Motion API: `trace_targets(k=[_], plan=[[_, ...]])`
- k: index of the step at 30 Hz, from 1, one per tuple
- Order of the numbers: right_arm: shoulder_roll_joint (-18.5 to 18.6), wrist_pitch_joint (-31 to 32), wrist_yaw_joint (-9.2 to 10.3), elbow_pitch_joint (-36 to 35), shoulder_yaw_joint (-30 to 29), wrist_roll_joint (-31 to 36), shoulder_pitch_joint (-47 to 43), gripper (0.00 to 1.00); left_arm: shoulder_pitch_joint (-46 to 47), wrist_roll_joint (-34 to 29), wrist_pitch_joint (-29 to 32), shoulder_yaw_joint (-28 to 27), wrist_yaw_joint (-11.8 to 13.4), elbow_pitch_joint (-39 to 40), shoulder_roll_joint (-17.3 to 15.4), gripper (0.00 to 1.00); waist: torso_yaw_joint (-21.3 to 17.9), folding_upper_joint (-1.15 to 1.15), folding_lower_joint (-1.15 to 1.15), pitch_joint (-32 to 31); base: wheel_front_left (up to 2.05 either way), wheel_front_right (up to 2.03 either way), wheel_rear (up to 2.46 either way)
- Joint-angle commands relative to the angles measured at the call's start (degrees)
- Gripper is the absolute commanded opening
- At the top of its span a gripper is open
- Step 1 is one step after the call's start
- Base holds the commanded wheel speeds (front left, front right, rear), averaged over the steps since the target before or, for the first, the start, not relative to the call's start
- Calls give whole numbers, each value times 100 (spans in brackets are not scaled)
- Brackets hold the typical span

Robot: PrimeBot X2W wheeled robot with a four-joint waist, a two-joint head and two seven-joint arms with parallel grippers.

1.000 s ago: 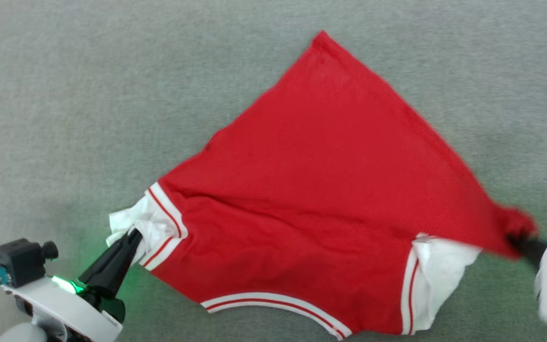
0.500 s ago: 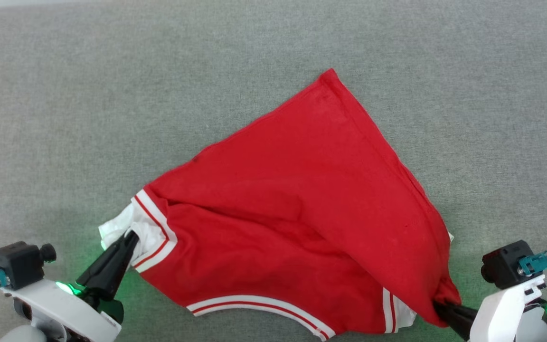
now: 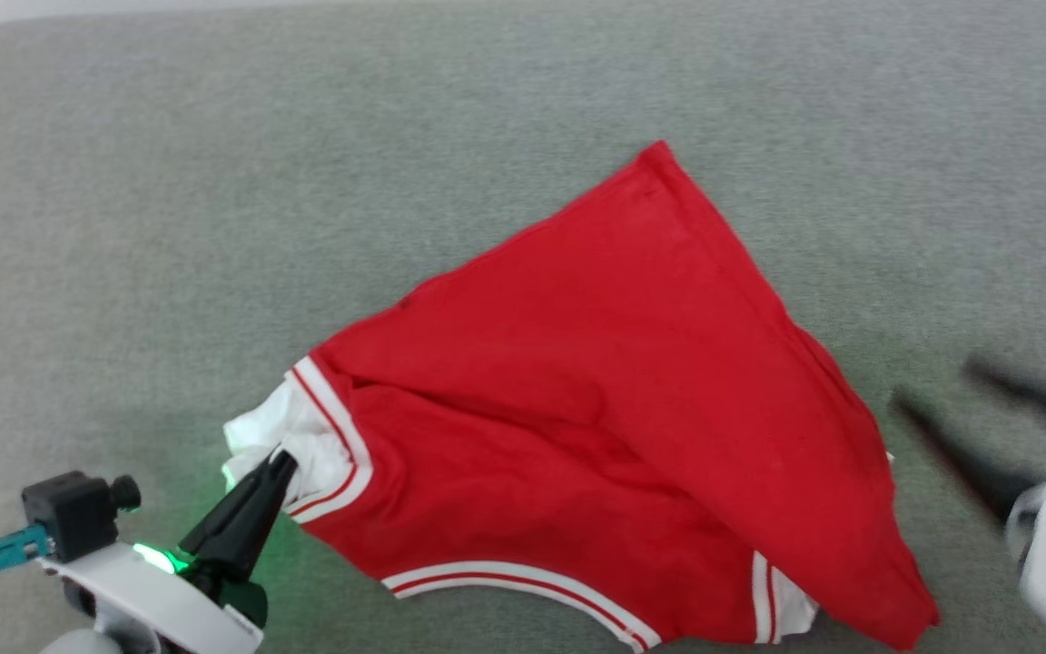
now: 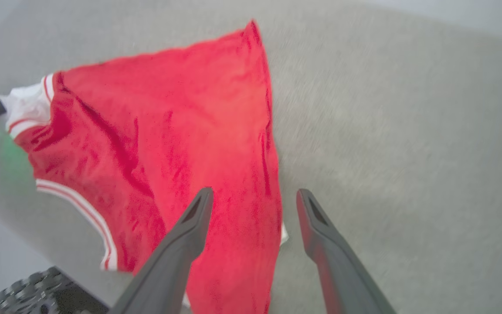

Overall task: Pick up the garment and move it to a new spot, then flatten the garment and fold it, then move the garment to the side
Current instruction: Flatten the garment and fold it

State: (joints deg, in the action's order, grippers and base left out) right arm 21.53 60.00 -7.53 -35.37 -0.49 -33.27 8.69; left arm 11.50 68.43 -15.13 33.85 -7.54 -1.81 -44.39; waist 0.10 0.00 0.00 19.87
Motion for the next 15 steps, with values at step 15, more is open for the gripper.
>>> trace_targets(k=[15], plan=[[32,-1539,8,4003,1902,1145,3919,100,605,-15,4,272,11,-49,417,0,914,0,0,711,0,0,0]])
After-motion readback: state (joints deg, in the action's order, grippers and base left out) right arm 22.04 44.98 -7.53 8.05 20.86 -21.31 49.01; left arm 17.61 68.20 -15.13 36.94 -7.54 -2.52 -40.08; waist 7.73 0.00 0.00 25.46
